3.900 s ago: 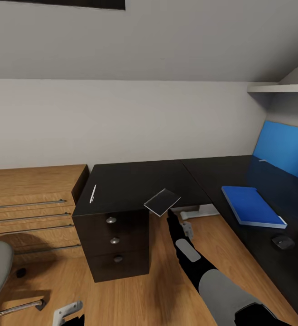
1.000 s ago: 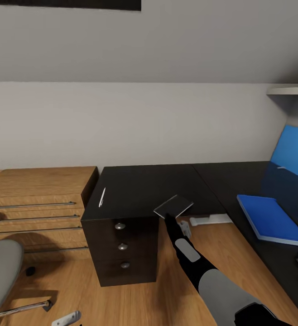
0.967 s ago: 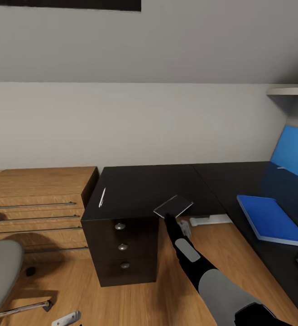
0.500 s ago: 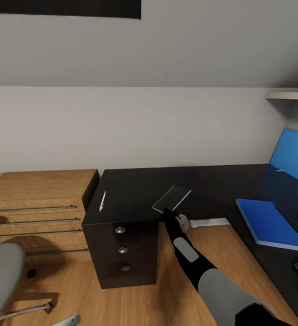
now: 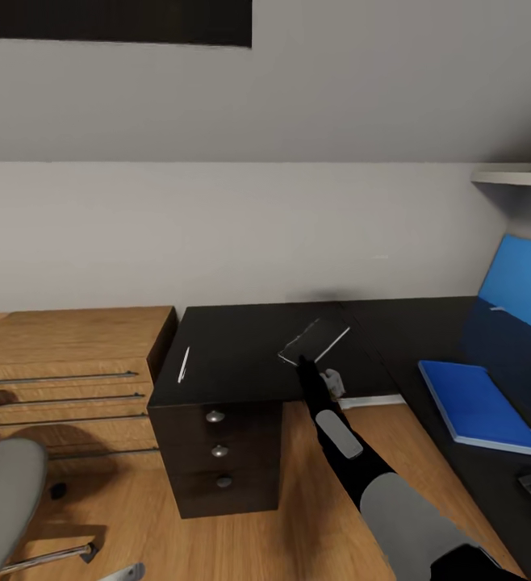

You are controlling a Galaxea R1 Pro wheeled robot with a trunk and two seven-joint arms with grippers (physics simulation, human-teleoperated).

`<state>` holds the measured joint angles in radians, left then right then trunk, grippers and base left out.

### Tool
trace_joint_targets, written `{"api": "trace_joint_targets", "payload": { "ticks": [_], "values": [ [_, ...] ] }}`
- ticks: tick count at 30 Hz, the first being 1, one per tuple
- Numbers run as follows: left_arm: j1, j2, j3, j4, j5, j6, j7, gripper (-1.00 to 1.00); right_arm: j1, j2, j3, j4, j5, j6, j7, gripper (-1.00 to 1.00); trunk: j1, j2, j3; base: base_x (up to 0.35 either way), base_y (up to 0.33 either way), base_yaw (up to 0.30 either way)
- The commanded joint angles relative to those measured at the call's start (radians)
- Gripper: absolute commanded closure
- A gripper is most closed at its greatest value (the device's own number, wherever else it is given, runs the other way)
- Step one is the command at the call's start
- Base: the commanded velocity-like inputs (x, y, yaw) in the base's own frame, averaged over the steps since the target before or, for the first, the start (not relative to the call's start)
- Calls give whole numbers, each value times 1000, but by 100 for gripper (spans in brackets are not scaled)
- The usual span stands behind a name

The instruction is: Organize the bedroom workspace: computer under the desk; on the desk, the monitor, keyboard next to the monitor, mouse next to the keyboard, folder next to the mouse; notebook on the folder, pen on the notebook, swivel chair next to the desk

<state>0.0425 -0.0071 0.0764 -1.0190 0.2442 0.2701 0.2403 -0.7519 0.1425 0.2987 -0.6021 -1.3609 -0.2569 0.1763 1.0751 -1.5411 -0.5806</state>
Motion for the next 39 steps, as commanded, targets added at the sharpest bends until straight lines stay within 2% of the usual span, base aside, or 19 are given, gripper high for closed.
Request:
{"api": "trace_joint_targets", "payload": {
  "ticks": [1, 3, 5, 8, 10, 11, 15, 17, 20, 26, 31, 39],
  "values": [
    [0, -1, 1, -1, 10, 4, 4, -100, 2, -15, 7, -15, -18, -6, -4, 100, -4, 7, 2, 0, 0, 0],
    [0, -1, 1, 1, 10, 4, 4, -100, 6, -38, 6, -40, -32, -5, -18, 100, -12, 21, 9, 0, 0, 0],
    [0, -1, 0, 9, 10, 4, 4, -100, 10, -73, 6, -67, -62, -4, -34, 100, -12, 21, 9, 0, 0, 0],
    [0, -1, 0, 15, 10, 4, 3, -100, 11, -106, 6, -90, -107, -3, -51, 100, -12, 21, 9, 0, 0, 0],
    [0, -1, 0, 18, 10, 3, 2, -100, 12, -134, 6, -101, -162, -2, -78, 100, -12, 21, 9, 0, 0, -85],
    [0, -1, 0, 22, 10, 3, 1, -100, 12, -169, 6, -117, -219, -1, -100, 100, -12, 21, 9, 0, 0, -213],
    [0, -1, -1, 34, 10, 2, 1, -100, 12, -201, 6, -135, -253, -1, -109, 100, -12, 21, 9, 0, 0, -234],
    [0, -1, -1, 39, 10, 2, 1, -100, 12, -227, 6, -142, -285, -1, -112, 100, -12, 21, 9, 0, 0, -249],
    [0, -2, -1, 42, 10, 1, 1, -100, 12, -247, 5, -146, -332, -1, -117, 100, -12, 21, 9, 0, 0, -254],
    [0, -2, 0, 43, 9, 1, 0, -100, 12, -271, -18, -148, -376, -1, -133, 100, -12, 21, 9, 0, 0, -256],
    [0, -2, -1, 43, 9, 1, 0, -100, 12, -275, -42, -147, -381, -1, -138, 100, -12, 21, 9, 0, 0, -255],
    [0, -2, 0, 43, 9, 1, 1, -100, 12, -274, -46, -147, -382, -1, -139, 100, -12, 21, 8, 0, 0, -205]
  ]
}}
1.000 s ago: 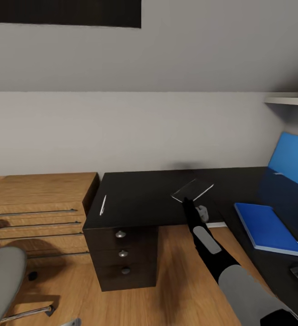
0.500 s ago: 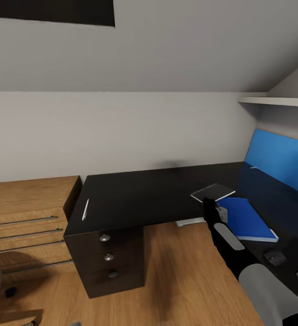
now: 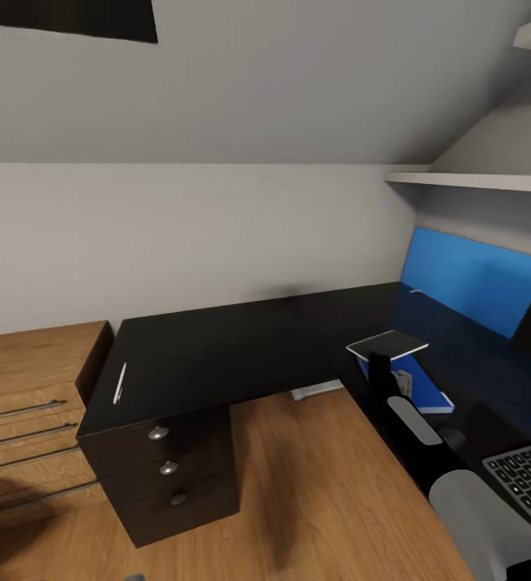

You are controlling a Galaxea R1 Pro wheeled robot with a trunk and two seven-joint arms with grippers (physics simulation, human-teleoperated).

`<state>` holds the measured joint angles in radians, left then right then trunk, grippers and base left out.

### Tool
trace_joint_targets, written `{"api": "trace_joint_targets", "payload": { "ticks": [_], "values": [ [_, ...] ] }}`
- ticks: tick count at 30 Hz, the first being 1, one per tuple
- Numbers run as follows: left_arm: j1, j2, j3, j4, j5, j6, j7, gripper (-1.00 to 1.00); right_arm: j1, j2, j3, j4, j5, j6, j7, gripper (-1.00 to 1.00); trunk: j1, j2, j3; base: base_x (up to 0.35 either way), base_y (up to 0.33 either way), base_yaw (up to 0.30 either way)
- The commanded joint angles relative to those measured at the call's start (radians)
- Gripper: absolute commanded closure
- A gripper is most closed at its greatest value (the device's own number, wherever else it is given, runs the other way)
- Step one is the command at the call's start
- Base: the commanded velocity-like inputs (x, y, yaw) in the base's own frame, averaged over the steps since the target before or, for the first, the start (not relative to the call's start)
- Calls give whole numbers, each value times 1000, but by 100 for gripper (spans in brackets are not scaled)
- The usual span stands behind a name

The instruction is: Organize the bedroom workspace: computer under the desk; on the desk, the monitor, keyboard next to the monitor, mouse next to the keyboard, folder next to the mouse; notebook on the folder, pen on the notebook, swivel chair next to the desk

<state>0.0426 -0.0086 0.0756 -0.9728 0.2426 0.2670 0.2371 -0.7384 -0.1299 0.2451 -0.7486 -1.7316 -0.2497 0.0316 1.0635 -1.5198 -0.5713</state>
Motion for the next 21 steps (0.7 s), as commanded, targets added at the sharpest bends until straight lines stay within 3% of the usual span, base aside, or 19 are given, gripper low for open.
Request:
{"api": "trace_joint_targets", "payload": {
  "ticks": [1, 16, 21],
  "values": [
    [0, -1, 1, -3, 11, 5, 4, -100, -1, -1, 8, 0, -12, -9, 7, 100, 0, -1, -1, 0, 0, -43],
    [0, -1, 1, -3, 11, 4, 5, -100, -1, 2, 9, 6, -12, -10, 10, 100, 0, -1, -1, 0, 0, -5],
    [0, -1, 1, -2, 12, -32, 5, -100, 0, 3, 8, 8, -10, -14, 6, 100, 0, -1, -1, 0, 0, 0]
  ]
}}
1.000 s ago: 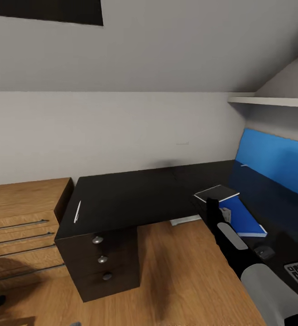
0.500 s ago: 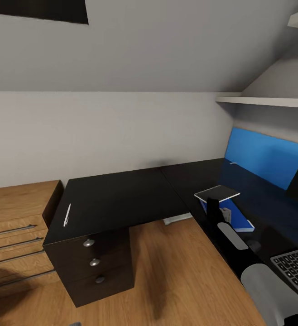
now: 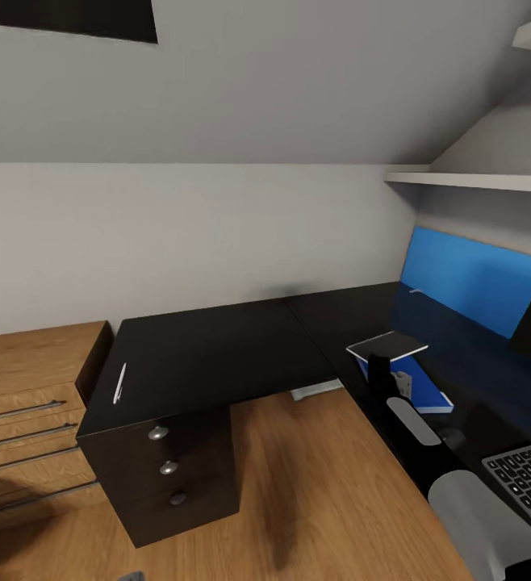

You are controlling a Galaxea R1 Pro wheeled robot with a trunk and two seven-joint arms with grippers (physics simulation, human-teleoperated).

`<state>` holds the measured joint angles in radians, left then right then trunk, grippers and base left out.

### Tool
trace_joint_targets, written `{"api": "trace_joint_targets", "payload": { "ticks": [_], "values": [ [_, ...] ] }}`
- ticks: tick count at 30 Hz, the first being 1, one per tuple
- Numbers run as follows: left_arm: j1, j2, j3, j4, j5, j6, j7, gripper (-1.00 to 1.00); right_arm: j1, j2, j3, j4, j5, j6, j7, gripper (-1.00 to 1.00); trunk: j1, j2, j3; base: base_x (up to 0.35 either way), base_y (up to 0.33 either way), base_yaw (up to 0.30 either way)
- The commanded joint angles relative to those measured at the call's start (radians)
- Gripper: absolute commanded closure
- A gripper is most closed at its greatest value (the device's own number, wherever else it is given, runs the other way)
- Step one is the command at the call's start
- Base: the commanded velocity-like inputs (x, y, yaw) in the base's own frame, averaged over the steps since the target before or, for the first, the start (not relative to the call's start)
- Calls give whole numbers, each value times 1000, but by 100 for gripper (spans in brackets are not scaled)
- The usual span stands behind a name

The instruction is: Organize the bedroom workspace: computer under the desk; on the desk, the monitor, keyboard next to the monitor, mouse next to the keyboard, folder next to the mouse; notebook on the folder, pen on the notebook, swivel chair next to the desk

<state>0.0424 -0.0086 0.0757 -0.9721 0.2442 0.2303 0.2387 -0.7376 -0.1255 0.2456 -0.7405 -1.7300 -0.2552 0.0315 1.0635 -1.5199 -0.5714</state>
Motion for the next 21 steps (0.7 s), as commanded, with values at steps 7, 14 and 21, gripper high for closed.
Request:
{"api": "trace_joint_targets", "payload": {
  "ticks": [7, 14, 21],
  "values": [
    [0, -1, 1, -2, 10, -9, 4, -100, -1, -3, 6, 2, -8, -75, -82, 100, 0, -1, -1, 0, 0, 0],
    [1, -2, -1, -2, 9, -9, 3, -100, -1, -4, 5, 3, -6, -92, -94, 100, 0, -1, -1, 0, 0, 0],
    [0, -2, -7, -2, 9, -31, 3, -100, -1, -3, 5, 3, -5, -93, -95, 100, 0, -1, -1, 58, -54, 0]
  ]
}}
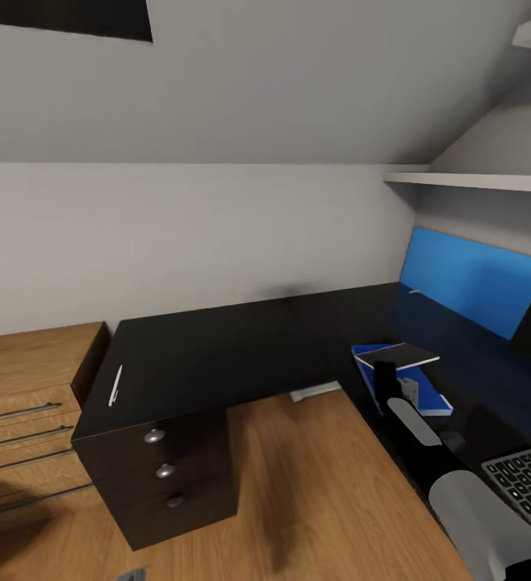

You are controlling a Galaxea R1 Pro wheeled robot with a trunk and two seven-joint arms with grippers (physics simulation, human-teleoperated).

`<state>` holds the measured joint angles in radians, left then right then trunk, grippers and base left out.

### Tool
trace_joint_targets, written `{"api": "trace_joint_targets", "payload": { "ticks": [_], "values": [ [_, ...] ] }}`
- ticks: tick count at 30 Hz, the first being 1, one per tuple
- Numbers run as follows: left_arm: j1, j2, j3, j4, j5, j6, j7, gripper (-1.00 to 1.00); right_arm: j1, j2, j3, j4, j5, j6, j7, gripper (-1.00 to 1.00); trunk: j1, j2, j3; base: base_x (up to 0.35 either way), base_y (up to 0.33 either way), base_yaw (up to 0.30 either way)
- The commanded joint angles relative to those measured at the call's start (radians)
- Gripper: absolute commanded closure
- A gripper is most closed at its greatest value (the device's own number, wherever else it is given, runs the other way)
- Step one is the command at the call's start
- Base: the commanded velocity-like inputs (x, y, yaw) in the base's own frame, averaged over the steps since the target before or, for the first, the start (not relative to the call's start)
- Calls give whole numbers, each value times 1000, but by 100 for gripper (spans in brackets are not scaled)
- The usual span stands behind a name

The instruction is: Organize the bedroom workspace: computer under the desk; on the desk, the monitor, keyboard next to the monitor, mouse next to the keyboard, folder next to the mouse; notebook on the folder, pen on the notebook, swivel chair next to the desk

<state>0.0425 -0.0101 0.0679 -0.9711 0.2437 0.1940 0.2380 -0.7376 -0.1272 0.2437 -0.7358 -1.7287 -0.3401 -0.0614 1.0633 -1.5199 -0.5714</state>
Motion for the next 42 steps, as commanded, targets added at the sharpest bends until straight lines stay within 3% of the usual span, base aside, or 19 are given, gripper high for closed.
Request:
{"api": "trace_joint_targets", "payload": {
  "ticks": [1, 5, 42],
  "values": [
    [0, -1, -6, -3, 9, -2, 3, -100, -1, -2, 7, -1, -6, -8, -3, 100, 0, -1, -1, 92, -83, 0],
    [0, 1, -39, -3, 11, -15, 6, -100, -2, -2, 7, -1, -5, -8, -45, 100, 0, -1, -1, 32, -29, 0],
    [0, 1, -44, -2, 11, -18, 6, -100, -3, -2, 8, 52, -5, -5, -87, 100, 0, -1, -1, 30, -4, 0]
  ]
}}
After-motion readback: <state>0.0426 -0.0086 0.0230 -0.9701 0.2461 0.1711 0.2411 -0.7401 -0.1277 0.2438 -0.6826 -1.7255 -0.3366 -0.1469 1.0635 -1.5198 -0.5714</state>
